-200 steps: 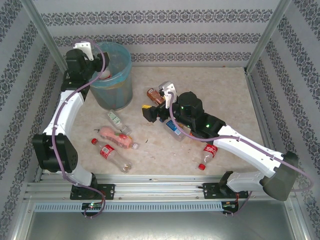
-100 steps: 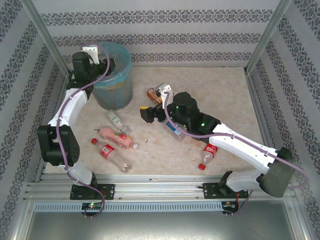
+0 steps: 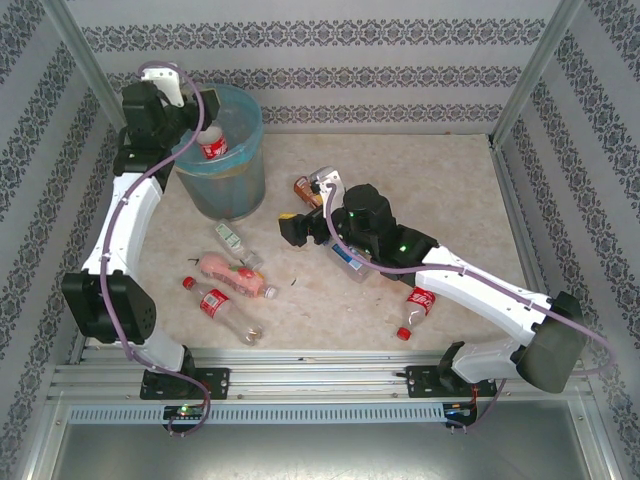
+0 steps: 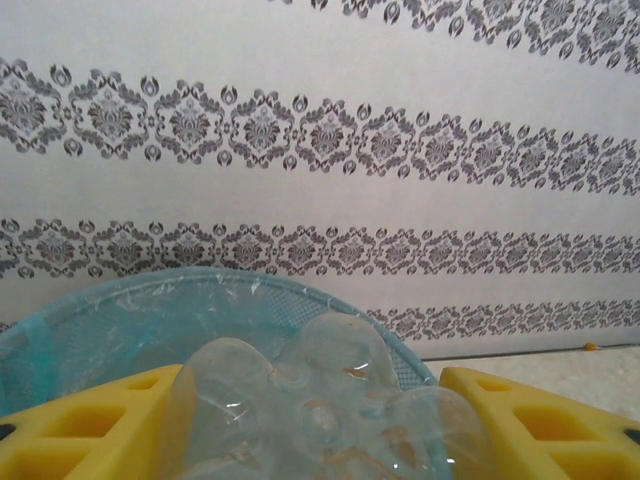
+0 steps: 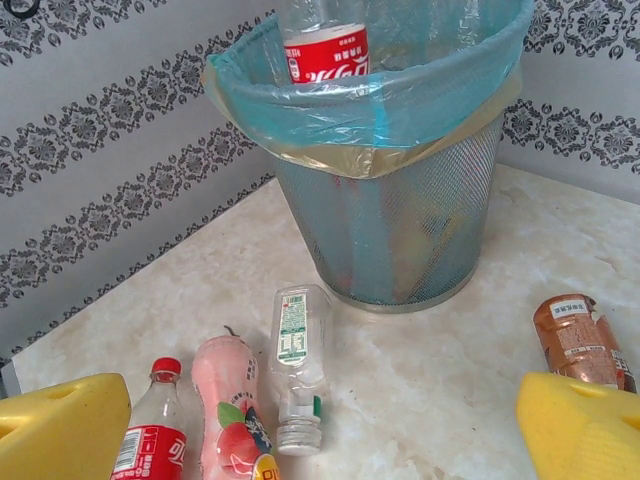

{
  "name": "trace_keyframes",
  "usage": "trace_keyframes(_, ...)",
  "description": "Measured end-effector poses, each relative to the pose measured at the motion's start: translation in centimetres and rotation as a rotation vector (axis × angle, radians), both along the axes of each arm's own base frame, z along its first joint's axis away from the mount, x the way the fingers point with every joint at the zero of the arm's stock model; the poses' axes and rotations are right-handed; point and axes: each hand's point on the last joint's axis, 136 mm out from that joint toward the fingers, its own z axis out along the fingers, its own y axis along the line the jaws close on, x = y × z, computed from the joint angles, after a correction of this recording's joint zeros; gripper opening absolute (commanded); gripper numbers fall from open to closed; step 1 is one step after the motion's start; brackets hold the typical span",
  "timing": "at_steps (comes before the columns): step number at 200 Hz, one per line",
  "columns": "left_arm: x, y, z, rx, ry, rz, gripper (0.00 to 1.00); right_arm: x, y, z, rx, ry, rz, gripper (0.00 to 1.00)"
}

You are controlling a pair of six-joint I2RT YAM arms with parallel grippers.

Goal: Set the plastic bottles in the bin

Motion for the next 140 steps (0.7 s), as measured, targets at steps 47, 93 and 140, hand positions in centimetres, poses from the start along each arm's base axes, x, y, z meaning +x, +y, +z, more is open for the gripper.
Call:
trace_keyframes(47, 0.8, -0.4, -4.5, 0.0, 0.113, -0.029, 0.92, 0.0, 0.0, -0.1, 0.001, 0.004, -0.001, 0.98)
trace_keyframes(93, 0.5, -0.4, -4.6, 0.009, 0.122, -0.04, 0.74, 0.1, 0.1, -0.2, -0.001, 0.006, -0.001, 0.98)
trace_keyframes(140, 0.4, -1.4, -2.2, -0.007, 0.102, -0.096, 0.48, 0.3, 0.3, -0.7, -0.006, 0.016, -0.003, 0.98)
